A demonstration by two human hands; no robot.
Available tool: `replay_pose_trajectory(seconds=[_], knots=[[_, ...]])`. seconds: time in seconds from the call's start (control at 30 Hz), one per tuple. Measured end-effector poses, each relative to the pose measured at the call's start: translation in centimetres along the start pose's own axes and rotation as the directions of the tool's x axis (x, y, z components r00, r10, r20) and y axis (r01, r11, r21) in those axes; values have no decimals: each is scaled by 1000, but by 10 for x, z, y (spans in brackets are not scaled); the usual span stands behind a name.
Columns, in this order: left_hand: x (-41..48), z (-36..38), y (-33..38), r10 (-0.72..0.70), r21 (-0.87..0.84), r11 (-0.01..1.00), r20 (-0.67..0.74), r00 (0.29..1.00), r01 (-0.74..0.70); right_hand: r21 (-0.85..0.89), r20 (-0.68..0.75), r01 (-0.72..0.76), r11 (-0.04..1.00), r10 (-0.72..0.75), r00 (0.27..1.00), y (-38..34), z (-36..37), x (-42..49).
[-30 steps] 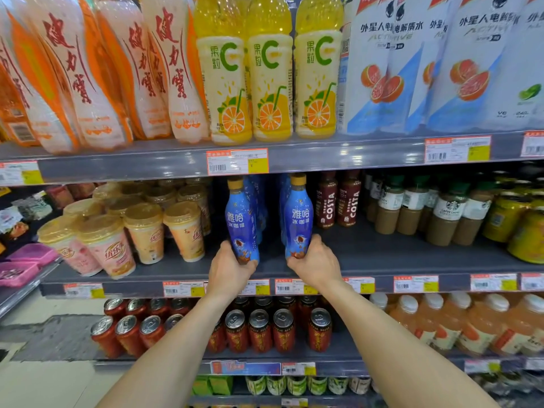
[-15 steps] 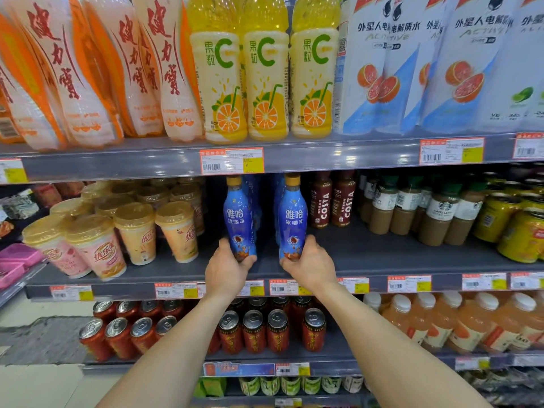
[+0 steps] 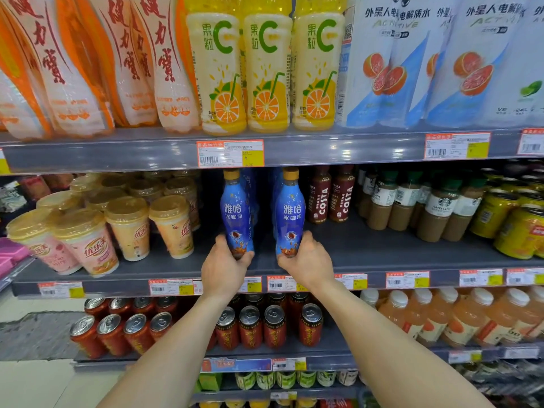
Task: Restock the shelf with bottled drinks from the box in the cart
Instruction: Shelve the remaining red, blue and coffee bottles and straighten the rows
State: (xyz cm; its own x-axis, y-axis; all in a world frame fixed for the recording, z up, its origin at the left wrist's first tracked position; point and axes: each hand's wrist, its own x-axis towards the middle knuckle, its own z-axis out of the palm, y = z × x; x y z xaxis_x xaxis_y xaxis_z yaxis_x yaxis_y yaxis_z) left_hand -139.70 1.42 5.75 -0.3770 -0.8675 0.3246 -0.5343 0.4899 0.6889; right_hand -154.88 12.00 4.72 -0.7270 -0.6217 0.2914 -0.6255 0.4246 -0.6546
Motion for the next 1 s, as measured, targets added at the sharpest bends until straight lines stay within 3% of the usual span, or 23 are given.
replay_pose_trajectory(seconds=[0.27,0.4,0.53,0.63,0.8,1.0], knots=[[4,2,-6,-27,5,1000,33,999,27,-17,28,-17,1000,18,999,2,1,1],[-8,-10,-6,50,-35,998,67,997,-48,-15,77,8,1000,-7,997,1,-14,-4],[-63,-23,1,166,-22,986,41,985,-165,-115,46,84,990,-79,996,10,-47,-34],[-127,-15,4,182,-23,983,178,967,-181,-163,60,52,985,-42,997,30,-73,-79],[-239,18,-4,166,-30,984,507,846,-175,-279,157,-145,949,194,968,116,-106,-188],[-340,45,-9,108,23,983,728,677,-182,-406,229,-389,827,504,833,218,-149,-325]])
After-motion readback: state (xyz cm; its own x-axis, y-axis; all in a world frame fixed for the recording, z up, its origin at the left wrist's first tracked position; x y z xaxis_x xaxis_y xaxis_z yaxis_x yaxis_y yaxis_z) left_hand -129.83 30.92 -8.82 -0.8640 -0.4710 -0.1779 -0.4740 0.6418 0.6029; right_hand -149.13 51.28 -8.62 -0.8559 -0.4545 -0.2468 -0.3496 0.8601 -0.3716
